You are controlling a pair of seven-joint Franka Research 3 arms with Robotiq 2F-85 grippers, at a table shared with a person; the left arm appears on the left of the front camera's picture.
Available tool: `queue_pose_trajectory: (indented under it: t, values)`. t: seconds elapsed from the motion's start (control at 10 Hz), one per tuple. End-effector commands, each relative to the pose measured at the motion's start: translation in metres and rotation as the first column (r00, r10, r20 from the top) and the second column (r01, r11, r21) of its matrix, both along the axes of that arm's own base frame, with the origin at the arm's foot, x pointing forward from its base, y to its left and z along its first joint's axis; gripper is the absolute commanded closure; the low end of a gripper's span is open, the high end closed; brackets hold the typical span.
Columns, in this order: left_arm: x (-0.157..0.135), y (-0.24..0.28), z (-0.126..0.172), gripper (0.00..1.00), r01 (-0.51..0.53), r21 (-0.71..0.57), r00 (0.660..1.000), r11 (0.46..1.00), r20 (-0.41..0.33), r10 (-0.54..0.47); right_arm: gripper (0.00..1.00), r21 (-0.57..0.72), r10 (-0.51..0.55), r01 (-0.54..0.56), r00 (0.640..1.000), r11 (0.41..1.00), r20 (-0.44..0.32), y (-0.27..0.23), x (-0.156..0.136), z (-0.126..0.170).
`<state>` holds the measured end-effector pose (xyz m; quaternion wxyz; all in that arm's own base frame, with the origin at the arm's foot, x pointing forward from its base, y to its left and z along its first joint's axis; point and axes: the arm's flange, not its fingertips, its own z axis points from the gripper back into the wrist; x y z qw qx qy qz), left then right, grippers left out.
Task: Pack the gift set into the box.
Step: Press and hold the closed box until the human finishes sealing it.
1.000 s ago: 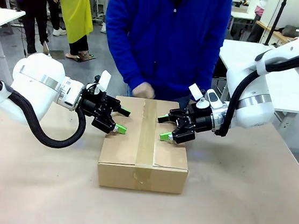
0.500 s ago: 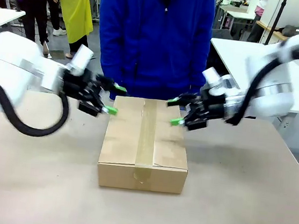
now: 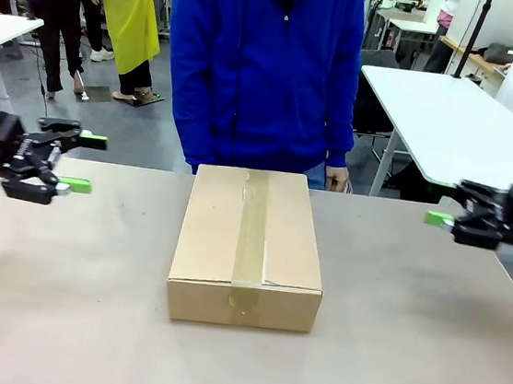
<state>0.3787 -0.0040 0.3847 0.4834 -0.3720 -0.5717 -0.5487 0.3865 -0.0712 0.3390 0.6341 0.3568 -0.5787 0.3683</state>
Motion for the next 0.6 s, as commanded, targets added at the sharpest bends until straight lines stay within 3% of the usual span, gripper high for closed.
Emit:
queue_pose_trajectory:
  t: [0.0,0.5]
  values:
    - [0.0046,-0.0192,0.0067,0.00,0.049,0.012,0.998,0.999,0.043,-0.049,0.00,-0.007,0.134,-0.134,0.990,0.991,0.031,0.0323,0.0095,0.0207]
    - [0.0046,-0.0192,0.0067,0.00,0.049,0.012,0.998,0.999,0.043,-0.049,0.00,-0.007,0.134,-0.134,0.990,0.991,0.031,0.0323,0.0095,0.0207]
